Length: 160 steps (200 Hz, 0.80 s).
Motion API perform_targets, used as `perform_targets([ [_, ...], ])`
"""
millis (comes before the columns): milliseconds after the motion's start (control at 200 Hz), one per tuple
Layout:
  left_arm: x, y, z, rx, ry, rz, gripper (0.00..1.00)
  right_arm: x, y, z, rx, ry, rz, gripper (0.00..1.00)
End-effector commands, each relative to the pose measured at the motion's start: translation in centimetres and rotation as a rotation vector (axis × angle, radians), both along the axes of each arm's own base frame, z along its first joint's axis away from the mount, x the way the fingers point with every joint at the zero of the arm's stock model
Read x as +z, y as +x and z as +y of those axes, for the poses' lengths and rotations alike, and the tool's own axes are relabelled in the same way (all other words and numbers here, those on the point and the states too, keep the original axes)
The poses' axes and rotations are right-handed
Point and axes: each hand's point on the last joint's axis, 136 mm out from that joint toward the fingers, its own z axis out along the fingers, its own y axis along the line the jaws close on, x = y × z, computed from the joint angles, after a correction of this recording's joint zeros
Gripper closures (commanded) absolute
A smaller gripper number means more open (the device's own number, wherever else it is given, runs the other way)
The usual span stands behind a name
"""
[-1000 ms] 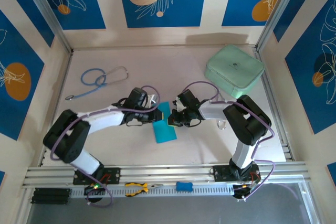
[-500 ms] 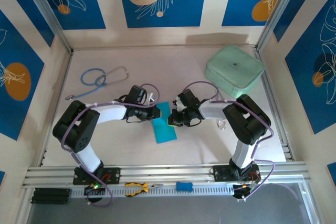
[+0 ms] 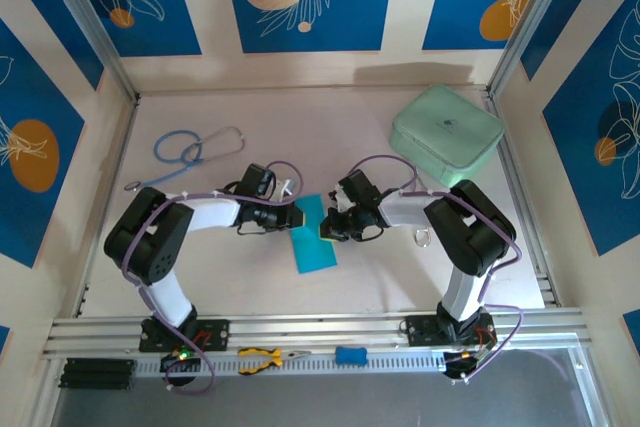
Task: Fold a paper plane with a square sheet of paper (pick it up from the middle)
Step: First fold the square sheet of paper in half at the center of the table.
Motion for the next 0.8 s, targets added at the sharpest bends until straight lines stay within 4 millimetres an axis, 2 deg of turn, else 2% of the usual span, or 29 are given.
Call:
perform_targets([
  [0, -1.3, -0.2, 0.5, -0.021, 0.019, -0.001, 0.89, -4.2, -3.1, -3.6, -0.021, -0.179, 0.134, 1.00],
  [315, -4.1, -1.0, 1.8, 0.001, 0.077, 0.048, 0.89, -4.3, -3.3, -3.6, -0.019, -0.180, 0.136, 1.00],
  [425, -3.2, -0.8, 1.7, 0.003, 0.061, 0.037, 0.88, -4.2, -3.3, -3.6, -0.020, -0.178, 0.134, 1.00],
  [645, 0.4, 0.8, 0.9, 0.001, 0.009, -0.027, 0.87, -4.1, -3.3, -3.7, -0.021, -0.180, 0.132, 1.00],
  [795, 0.7, 1.6, 0.9, 0.021, -0.014, -0.028, 0.87, -4.1, -3.2, -3.7, -0.022, -0.180, 0.132, 1.00],
])
